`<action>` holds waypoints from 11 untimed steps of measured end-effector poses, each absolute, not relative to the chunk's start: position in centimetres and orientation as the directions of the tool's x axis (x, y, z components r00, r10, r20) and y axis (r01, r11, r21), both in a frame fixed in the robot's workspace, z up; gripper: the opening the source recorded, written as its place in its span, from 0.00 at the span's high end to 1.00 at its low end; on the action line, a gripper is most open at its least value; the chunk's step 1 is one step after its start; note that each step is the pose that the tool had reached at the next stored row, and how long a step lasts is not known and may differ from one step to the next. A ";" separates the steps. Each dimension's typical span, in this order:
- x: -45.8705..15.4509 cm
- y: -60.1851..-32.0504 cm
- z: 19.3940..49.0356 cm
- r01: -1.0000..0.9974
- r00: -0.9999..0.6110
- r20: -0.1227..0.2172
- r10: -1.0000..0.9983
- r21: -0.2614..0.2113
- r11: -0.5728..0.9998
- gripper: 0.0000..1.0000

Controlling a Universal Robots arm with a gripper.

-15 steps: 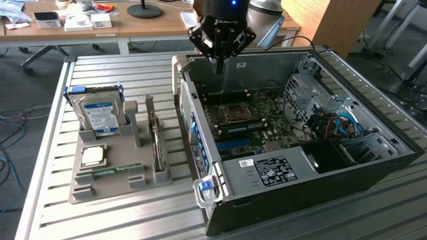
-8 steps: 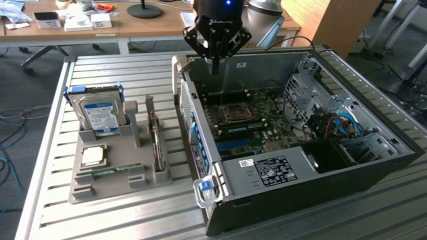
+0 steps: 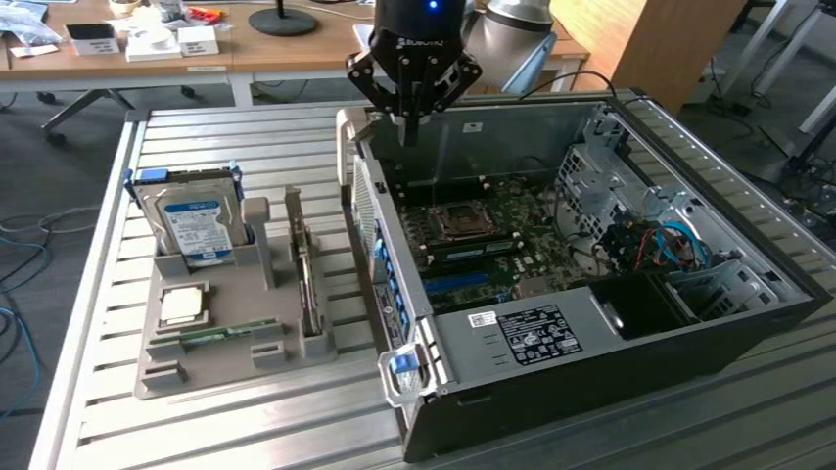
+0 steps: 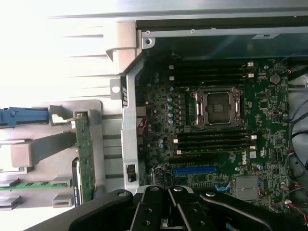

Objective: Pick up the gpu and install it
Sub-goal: 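Reach for the gpu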

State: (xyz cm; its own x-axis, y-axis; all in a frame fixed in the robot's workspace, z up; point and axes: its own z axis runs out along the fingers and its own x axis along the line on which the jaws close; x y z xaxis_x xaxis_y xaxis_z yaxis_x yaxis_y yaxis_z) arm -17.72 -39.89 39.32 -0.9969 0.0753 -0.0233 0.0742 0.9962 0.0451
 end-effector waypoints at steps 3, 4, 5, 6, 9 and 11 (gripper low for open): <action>-18.1 -39.9 39.3 0.074 -0.997 -0.023 0.075 0.045 0.996 0.89; -18.3 -39.9 39.3 0.074 -0.997 -0.023 0.075 0.045 0.996 0.89; -18.4 -39.9 39.3 0.074 -0.997 -0.023 0.075 0.045 0.996 0.89; -18.5 -39.9 39.3 0.074 -0.997 -0.023 0.075 0.045 0.996 0.89; -18.9 -39.9 39.3 0.074 -0.997 -0.023 0.075 0.045 0.996 0.89; -19.2 -39.9 39.3 0.074 -0.997 -0.023 0.075 0.045 0.996 0.89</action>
